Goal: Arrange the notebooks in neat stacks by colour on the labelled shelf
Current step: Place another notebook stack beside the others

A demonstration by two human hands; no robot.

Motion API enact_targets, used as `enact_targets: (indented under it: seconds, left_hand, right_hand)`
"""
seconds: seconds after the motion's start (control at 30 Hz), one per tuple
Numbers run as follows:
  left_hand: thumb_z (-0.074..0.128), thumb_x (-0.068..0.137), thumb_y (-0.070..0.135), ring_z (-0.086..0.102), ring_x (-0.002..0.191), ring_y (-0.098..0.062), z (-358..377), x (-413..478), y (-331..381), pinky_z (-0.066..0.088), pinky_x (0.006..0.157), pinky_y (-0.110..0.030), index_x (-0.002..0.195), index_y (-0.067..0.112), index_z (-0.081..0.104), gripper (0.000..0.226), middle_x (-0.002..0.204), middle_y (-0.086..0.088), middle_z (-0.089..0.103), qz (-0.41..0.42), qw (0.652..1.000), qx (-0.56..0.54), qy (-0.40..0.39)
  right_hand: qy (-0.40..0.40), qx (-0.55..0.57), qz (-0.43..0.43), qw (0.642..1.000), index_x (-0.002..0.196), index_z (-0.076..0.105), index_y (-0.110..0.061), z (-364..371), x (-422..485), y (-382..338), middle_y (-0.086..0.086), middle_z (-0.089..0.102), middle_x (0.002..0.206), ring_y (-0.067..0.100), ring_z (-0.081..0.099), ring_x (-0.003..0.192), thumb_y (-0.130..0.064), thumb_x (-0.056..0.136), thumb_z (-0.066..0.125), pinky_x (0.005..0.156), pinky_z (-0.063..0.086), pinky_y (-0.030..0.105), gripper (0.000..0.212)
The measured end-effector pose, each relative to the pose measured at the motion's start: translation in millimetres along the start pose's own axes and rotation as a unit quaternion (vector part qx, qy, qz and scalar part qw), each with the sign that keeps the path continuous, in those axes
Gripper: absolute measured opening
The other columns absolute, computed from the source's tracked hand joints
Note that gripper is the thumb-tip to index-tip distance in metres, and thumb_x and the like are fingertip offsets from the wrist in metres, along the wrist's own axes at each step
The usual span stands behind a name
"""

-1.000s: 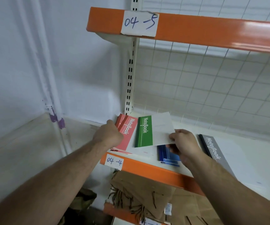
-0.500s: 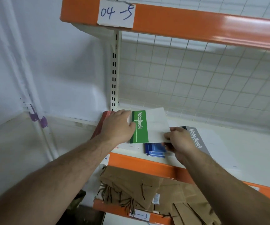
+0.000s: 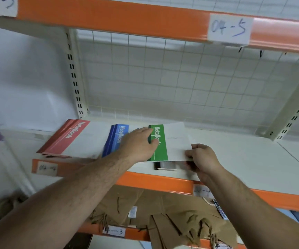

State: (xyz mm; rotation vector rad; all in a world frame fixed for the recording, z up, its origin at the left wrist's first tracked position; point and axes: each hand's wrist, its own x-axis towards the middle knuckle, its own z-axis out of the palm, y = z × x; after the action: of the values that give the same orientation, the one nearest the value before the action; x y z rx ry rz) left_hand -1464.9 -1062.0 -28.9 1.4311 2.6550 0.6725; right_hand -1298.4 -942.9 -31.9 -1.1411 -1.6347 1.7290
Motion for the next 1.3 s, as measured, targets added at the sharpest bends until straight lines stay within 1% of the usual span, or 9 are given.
enact_targets:
  seconds: [0.07,0.17,0.33,0.43,0.53,0.6,0.77,1.0,1.3]
  left_hand:
    - [0.038,0.101,0.05,0.029,0.146,-0.013,16.2,2.1,24.6,0.025,0.12,-0.039,0.154,0.025,0.034,0.059,0.16,0.007,0.031,0.005,1.0,-0.001,-0.001]
    - [0.039,0.1,0.046,0.041,0.138,-0.014,33.2,2.0,54.0,0.035,0.112,-0.037,0.148,0.026,0.042,0.052,0.154,0.008,0.043,0.009,1.0,0.004,0.007]
    - [0.037,0.101,0.049,0.023,0.149,-0.013,56.9,2.7,93.0,0.02,0.121,-0.034,0.155,0.024,0.032,0.06,0.162,0.005,0.027,-0.041,0.999,0.003,-0.004]
    - [0.038,0.102,0.049,0.02,0.15,-0.013,63.9,-0.3,110.2,0.015,0.121,-0.031,0.156,0.026,0.031,0.059,0.163,0.005,0.024,-0.057,0.998,-0.005,-0.004]
    - [0.038,0.102,0.049,0.018,0.151,-0.014,68.1,-1.2,120.3,0.013,0.121,-0.031,0.156,0.026,0.029,0.059,0.164,0.004,0.022,-0.066,0.998,0.002,-0.013]
    - [0.037,0.102,0.049,0.018,0.151,-0.015,69.0,-1.5,123.4,0.013,0.121,-0.032,0.157,0.026,0.029,0.059,0.164,0.005,0.022,-0.072,0.997,0.008,-0.016]
    - [0.039,0.102,0.047,0.018,0.151,-0.014,68.0,-3.9,124.9,0.015,0.12,-0.031,0.156,0.026,0.029,0.059,0.164,0.005,0.022,-0.084,0.996,0.019,-0.02]
    - [0.04,0.101,0.049,0.021,0.15,-0.015,67.0,-6.2,122.1,0.019,0.119,-0.032,0.156,0.026,0.03,0.06,0.164,0.006,0.023,-0.099,0.995,0.022,-0.015]
    - [0.041,0.101,0.049,0.016,0.151,-0.015,70.4,-4.9,125.7,0.013,0.123,-0.034,0.157,0.025,0.028,0.062,0.164,0.003,0.022,-0.048,0.998,0.023,-0.029]
  right_hand:
    - [0.007,-0.008,-0.001,1.0,0.094,0.059,-0.001,-30.8,6.1,2.8,0.021,0.062,0.078,0.027,0.055,0.051,0.011,0.088,0.048,0.045,0.04,0.031,0.018]
    - [0.02,-0.014,-0.002,1.0,0.091,0.059,-0.003,-71.3,17.1,7.0,0.02,0.06,0.072,0.026,0.052,0.047,0.011,0.086,0.048,0.044,0.038,0.03,0.018]
    - [0.036,-0.026,0.015,0.999,0.091,0.056,-0.001,-134.8,32.2,16.4,0.021,0.057,0.071,0.025,0.048,0.047,0.011,0.086,0.046,0.044,0.038,0.031,0.017]
    - [0.054,-0.11,0.025,0.992,0.082,0.055,-0.002,-158.7,41.4,22.9,0.021,0.059,0.058,0.024,0.047,0.043,0.005,0.08,0.045,0.044,0.034,0.028,0.013]
    - [0.087,-0.275,-0.032,0.957,0.074,0.06,-0.002,-176.2,50.8,27.8,0.013,0.067,0.065,0.03,0.061,0.058,-0.008,0.074,0.054,0.05,0.046,0.03,0.009]
    - [0.088,-0.365,-0.051,0.926,0.08,0.064,-0.009,-181.7,53.8,29.1,0.007,0.067,0.076,0.025,0.061,0.072,-0.015,0.074,0.06,0.056,0.043,0.027,0.009]
    - [0.082,-0.441,-0.064,0.892,0.094,0.057,-0.013,-178.1,57.4,32.8,0.003,0.063,0.091,0.027,0.059,0.084,-0.024,0.077,0.06,0.067,0.042,0.03,0.02]
    - [0.087,-0.441,-0.095,0.888,0.109,0.048,-0.012,-181.7,57.5,33.1,0.005,0.064,0.093,0.027,0.06,0.085,-0.029,0.08,0.066,0.067,0.044,0.032,0.038]
    - [0.083,-0.437,-0.065,0.893,0.106,0.054,-0.014,-180.7,52.4,29.4,0.004,0.065,0.095,0.026,0.06,0.089,-0.027,0.08,0.065,0.07,0.044,0.03,0.031]
